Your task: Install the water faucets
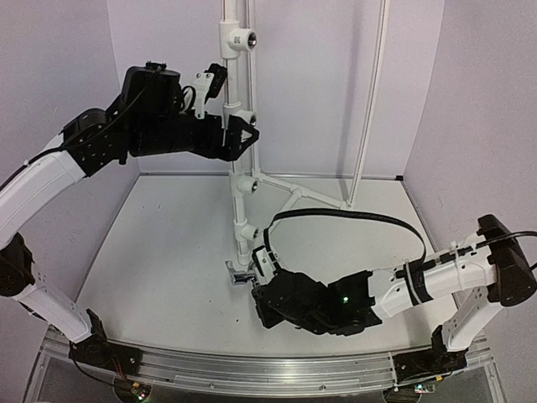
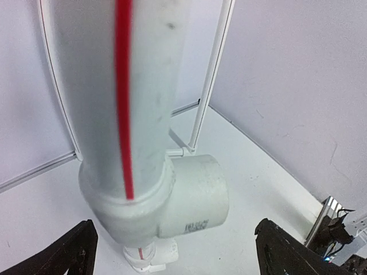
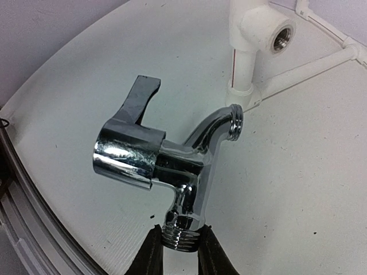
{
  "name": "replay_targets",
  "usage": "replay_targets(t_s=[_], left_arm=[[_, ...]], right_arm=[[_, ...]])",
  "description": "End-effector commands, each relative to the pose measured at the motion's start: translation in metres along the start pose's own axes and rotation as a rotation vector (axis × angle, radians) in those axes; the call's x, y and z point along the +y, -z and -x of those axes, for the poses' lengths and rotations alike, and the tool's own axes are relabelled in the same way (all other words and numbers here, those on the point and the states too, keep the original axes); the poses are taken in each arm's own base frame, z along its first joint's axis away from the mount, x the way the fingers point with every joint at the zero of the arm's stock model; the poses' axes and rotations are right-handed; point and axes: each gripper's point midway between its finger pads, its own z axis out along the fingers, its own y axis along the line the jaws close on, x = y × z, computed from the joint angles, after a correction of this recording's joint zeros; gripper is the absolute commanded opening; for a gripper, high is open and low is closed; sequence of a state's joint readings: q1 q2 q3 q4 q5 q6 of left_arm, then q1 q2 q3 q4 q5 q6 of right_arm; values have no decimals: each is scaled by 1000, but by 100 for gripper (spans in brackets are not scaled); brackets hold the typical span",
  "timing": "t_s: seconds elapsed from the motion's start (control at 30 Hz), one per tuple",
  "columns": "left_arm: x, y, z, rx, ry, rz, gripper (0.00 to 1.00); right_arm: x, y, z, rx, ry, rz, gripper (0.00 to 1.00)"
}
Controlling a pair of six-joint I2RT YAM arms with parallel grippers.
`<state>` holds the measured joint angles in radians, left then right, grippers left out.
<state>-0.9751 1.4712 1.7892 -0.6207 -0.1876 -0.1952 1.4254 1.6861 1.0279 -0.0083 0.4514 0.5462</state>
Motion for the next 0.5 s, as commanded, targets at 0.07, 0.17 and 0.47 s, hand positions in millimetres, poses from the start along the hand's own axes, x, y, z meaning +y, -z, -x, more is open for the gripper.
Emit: replay_targets(t_s=[0.07,0.17,0.47], left_arm=[[12,101,19,-113,131,-50,100],[17,119,2,-105,214,-65,100],[-23,90,-79,129,485,-304,97]], right_arm=[[-6,50,75,-231,-54,33,0],[-6,64,92,-284,-48,53,0],[5,78,143,-456,-77,-7,0]])
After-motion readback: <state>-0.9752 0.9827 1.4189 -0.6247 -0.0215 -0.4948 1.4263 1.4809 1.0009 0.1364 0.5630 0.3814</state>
